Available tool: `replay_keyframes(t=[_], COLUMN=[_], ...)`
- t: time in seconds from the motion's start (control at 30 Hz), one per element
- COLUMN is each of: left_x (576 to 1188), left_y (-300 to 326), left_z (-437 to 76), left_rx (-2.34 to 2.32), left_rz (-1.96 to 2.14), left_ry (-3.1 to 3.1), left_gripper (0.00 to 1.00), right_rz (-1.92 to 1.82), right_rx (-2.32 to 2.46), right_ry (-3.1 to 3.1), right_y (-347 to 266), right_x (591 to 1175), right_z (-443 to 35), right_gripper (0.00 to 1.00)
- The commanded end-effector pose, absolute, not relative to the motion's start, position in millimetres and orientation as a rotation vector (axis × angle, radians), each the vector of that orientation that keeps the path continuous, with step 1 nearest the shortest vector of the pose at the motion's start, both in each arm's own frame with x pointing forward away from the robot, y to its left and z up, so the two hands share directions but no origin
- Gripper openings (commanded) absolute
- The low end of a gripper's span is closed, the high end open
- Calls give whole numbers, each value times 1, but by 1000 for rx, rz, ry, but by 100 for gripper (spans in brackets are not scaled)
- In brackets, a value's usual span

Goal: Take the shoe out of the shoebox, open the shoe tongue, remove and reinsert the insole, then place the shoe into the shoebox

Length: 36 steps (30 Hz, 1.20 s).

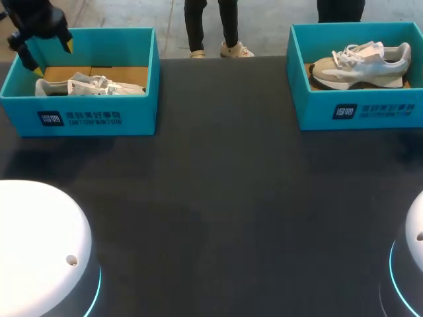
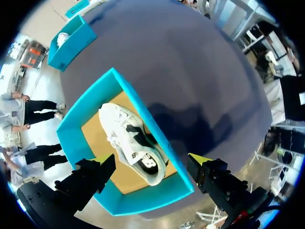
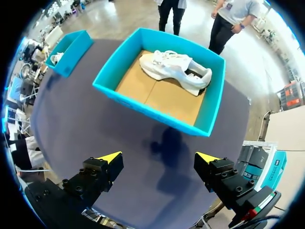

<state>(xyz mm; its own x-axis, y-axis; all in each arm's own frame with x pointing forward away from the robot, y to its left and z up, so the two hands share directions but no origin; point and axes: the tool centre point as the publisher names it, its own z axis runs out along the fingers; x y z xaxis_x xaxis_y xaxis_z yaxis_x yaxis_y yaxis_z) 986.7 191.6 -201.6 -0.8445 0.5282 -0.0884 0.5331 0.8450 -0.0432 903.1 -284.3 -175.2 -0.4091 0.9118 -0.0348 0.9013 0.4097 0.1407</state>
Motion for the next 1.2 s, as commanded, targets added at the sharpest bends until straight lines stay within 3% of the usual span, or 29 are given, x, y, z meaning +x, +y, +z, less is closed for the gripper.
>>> replay_keyframes(t=[0.03,0.43,0.97,1.03,1.1,1.13,1.2], left_x=[987,955,925,921,917,915,912], left_y=[194,183,160,156,153,152,149], left_z=[-197,-200,-232,-236,-239,-241,-243], left_rx=[832,808,784,784,798,802,811], left_rz=[-173,-296,-362,-385,-377,-380,-383], left_ry=[2976,3026,3100,3111,3120,3124,3129], left_gripper=[100,100,100,100,100,100,100], right_rz=[102,85,-85,-81,-57,-58,-43], right_rx=[1645,1692,1808,1853,1882,1895,1933], right_ry=[2576,2521,2430,2380,2340,2326,2279], right_y=[-286,-310,-323,-323,-320,-322,-327], right_x=[941,1009,1054,1058,1060,1063,1067], right_z=[-179,-196,-207,-207,-205,-206,-209], right_gripper=[100,100,100,85,87,80,74])
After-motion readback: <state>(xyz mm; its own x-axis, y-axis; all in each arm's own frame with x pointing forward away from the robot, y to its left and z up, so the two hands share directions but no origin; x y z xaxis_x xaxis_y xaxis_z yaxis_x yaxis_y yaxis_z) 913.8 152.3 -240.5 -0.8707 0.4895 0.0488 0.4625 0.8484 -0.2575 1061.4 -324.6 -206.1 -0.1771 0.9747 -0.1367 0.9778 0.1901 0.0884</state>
